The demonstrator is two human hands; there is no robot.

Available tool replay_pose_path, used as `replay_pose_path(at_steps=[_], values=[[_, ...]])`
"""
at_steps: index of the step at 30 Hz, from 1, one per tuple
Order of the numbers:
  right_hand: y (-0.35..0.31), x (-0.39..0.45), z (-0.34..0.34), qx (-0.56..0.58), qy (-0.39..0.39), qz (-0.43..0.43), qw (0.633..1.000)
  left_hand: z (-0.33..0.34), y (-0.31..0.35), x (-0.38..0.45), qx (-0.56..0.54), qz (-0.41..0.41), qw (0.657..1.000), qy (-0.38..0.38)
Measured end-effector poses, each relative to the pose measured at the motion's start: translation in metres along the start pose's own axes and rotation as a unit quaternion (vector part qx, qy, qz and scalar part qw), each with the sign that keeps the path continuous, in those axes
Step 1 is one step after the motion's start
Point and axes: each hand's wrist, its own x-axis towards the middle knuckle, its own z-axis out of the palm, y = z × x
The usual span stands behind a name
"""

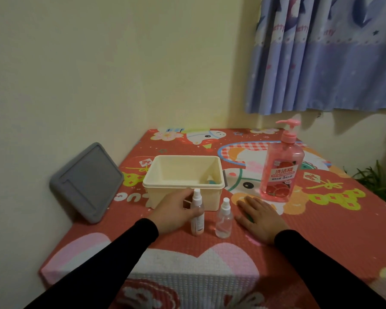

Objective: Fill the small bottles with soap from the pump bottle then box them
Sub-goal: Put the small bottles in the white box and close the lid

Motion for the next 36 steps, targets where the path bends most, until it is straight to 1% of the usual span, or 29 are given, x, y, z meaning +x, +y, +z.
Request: replay_pose_path(at_steps=[4, 6, 8, 9, 12, 14, 19, 25, 28, 33, 36], values=[[-0.005, -0.005, -0.007, 0.001, -0.005, 0.006, 1.0, -0.016, 0.01, 0.014, 0.007, 0.003, 1.0, 0.012], [-0.006, -0.006, -0.008, 0.01, -0.003, 0.008, 1.0, -0.028, 0.019, 0.024, 0.007, 0.016, 0.999, 0.031], [-0.006, -0.007, -0.01, 0.016, -0.006, 0.007, 1.0, -0.041, 0.029, 0.037, -0.013, 0.021, 0.998, 0.05], [-0.007, -0.008, -0.01, 0.014, -0.006, 0.007, 1.0, -0.047, 0.033, 0.045, -0.04, 0.017, 0.998, 0.055], [-0.006, -0.008, -0.01, 0.015, -0.005, 0.007, 1.0, -0.062, 0.039, 0.071, -0.126, -0.01, 0.99, 0.064], [-0.006, -0.009, -0.011, 0.016, -0.005, 0.009, 1.0, -0.067, 0.04, 0.089, -0.157, -0.036, 0.985, 0.068], [-0.006, -0.009, -0.012, 0.024, 0.0, 0.011, 1.0, -0.064, 0.035, 0.127, -0.144, -0.103, 0.982, 0.07], [-0.006, -0.008, -0.013, 0.024, -0.005, 0.012, 1.0, -0.044, 0.011, 0.154, -0.088, -0.179, 0.979, 0.039], [-0.007, -0.009, -0.014, 0.026, -0.003, 0.015, 1.0, -0.034, -0.001, 0.161, -0.071, -0.201, 0.977, 0.014], [-0.007, -0.008, -0.014, 0.03, -0.002, 0.017, 0.999, -0.025, -0.014, 0.173, -0.064, -0.246, 0.966, -0.036], [-0.006, -0.009, -0.012, 0.026, -0.003, 0.018, 1.0, -0.023, -0.019, 0.18, -0.067, -0.262, 0.962, -0.044]])
